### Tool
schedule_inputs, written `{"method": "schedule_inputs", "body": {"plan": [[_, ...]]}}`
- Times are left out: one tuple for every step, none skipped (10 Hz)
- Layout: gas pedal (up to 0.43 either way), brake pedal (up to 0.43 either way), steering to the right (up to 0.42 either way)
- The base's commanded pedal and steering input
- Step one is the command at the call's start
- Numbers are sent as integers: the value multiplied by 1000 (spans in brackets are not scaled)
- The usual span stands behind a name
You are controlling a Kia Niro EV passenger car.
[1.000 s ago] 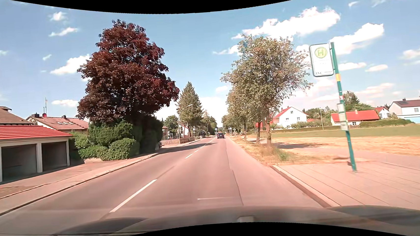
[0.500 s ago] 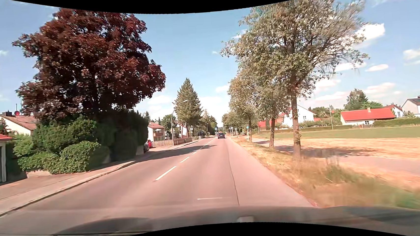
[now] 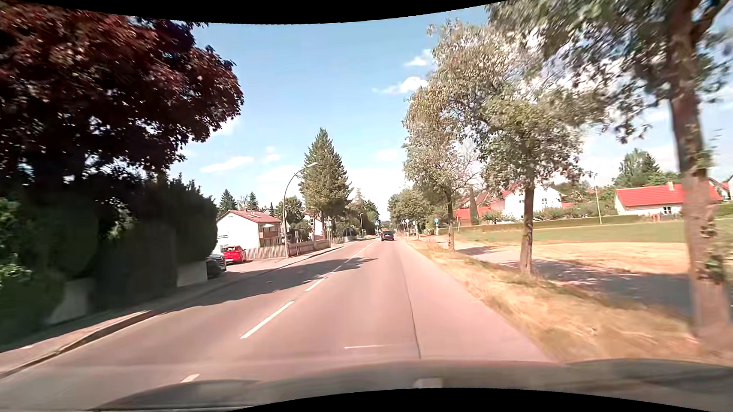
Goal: Follow the waypoints while adhering to traffic rules and regulations
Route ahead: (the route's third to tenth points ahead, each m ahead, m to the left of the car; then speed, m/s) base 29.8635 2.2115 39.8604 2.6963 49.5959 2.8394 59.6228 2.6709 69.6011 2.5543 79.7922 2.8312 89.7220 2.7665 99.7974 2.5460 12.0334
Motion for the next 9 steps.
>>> {"method": "schedule_inputs", "body": {"plan": [[118,0,-3],[118,0,-3],[118,0,-3],[118,0,-3],[118,0,-3],[118,0,-3],[118,0,-3],[110,0,-2],[110,0,-2]]}}
